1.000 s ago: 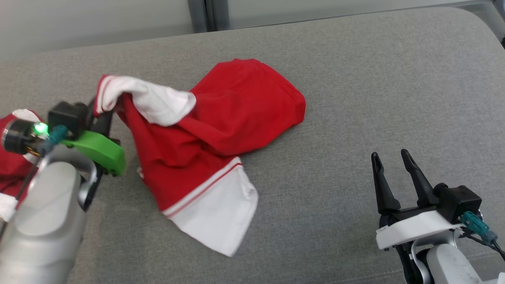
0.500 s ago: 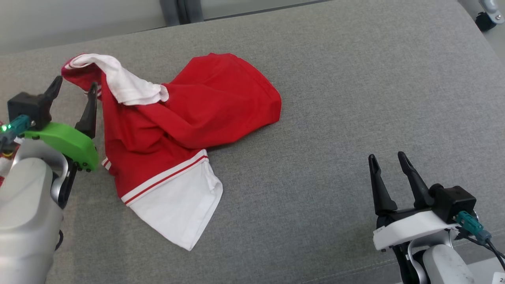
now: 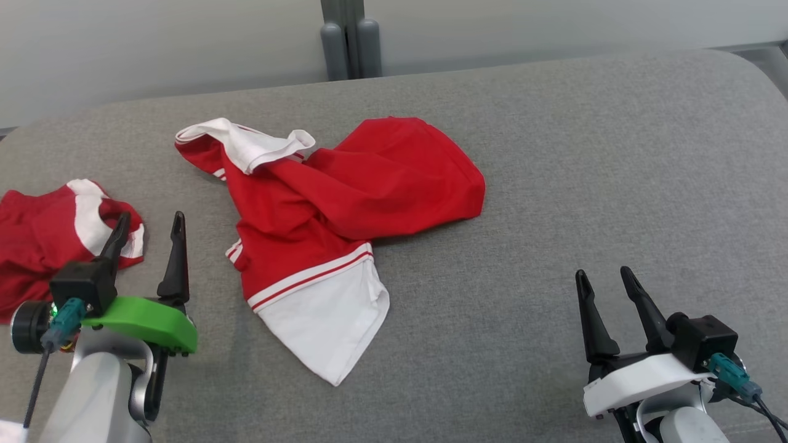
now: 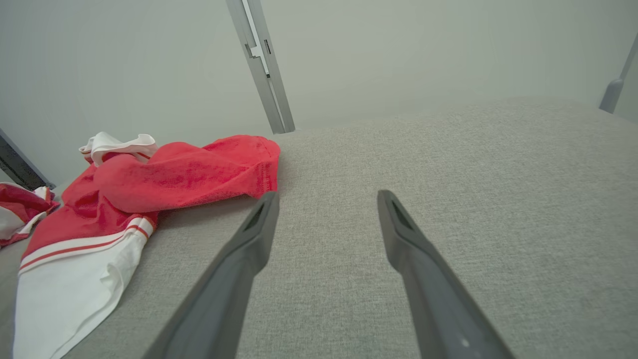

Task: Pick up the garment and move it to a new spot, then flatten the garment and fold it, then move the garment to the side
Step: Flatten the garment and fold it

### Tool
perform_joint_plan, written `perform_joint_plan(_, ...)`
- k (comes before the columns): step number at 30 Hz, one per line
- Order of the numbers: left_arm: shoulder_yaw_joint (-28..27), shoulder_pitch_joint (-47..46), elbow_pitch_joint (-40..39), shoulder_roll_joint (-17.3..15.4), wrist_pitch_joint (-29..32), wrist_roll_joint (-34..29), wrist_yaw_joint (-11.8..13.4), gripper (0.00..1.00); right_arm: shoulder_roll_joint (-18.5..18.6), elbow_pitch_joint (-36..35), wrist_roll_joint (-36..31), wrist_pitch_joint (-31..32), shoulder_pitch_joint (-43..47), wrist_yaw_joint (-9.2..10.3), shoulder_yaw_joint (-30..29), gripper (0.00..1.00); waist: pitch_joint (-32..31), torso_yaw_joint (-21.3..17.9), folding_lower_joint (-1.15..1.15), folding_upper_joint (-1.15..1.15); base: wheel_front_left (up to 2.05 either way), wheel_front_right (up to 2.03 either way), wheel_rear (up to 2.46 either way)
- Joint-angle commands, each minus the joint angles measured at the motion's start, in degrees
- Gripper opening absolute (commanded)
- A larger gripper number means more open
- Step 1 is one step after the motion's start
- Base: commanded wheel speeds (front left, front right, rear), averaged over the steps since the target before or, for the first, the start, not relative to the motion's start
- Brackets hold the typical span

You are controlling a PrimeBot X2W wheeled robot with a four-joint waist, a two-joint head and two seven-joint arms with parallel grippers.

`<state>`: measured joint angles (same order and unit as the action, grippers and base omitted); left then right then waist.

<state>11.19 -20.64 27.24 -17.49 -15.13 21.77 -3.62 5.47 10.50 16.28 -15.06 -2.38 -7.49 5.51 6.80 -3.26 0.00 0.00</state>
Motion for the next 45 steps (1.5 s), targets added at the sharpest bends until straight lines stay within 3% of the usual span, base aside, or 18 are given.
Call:
perform_joint_plan(1, -1.0, 2.14, -1.94, 0.73, -0.02, -0.78, 0.64, 1.0, -0.1, 0.1, -0.49, -0.17, 0.8, 0.0, -0.07, 1.0, -2.27, 2.41, 0.0, 0.0, 0.0, 0.0, 0.0)
perform_joint_plan(6, -4.53, 8.56, -9.58, 3.68, -0.01, -3.81, 0.99, 1.0, -0.21, 0.29, -0.56, -0.17, 1.54, 0.0, -0.15, 1.0, -3.87, 3.72, 0.0, 0.0, 0.0, 0.0, 0.0)
perform_joint_plan(13, -7.86, 15.52, -16.32, 6.98, -0.01, -6.71, -0.73, 1.0, -0.11, 0.29, -0.53, -0.17, 2.6, 0.0, -0.54, 1.0, -5.77, 4.91, 0.0, 0.0, 0.0, 0.0, 0.0)
perform_joint_plan(20, -10.88, 19.47, -17.86, 8.07, 0.01, -8.2, -2.84, 1.0, -0.06, 0.39, -0.42, -0.17, 3.26, 0.0, -0.97, 1.0, -5.96, 6.11, 0.0, 0.0, 0.0, 0.0, 0.0)
perform_joint_plan(30, -12.37, 20.95, -17.86, 9.9, 0.0, -9.42, -3.78, 1.0, 0.15, 1.72, -0.21, -0.17, 2.87, 0.0, -0.51, 1.0, -5.84, 7.2, 0.0, 0.0, 0.0, 0.0, 0.0)
perform_joint_plan(38, -11.37, 18.51, -17.85, 11.49, 0.0, -10.14, -3.87, 1.0, 2.5, 5.96, -1.07, -0.17, -4.11, 0.0, 2.09, 1.0, -3.8, 8.76, 0.0, 0.0, 0.0, 0.0, 0.0)
perform_joint_plan(45, -8.76, 15.73, -17.68, 12.51, 0.0, -10.17, -3.89, 1.0, 6.18, 14.54, -0.85, -0.16, -14.56, 0.0, 5.13, 1.0, -0.33, 12.15, 0.0, 0.0, 0.0, 0.0, 0.0)
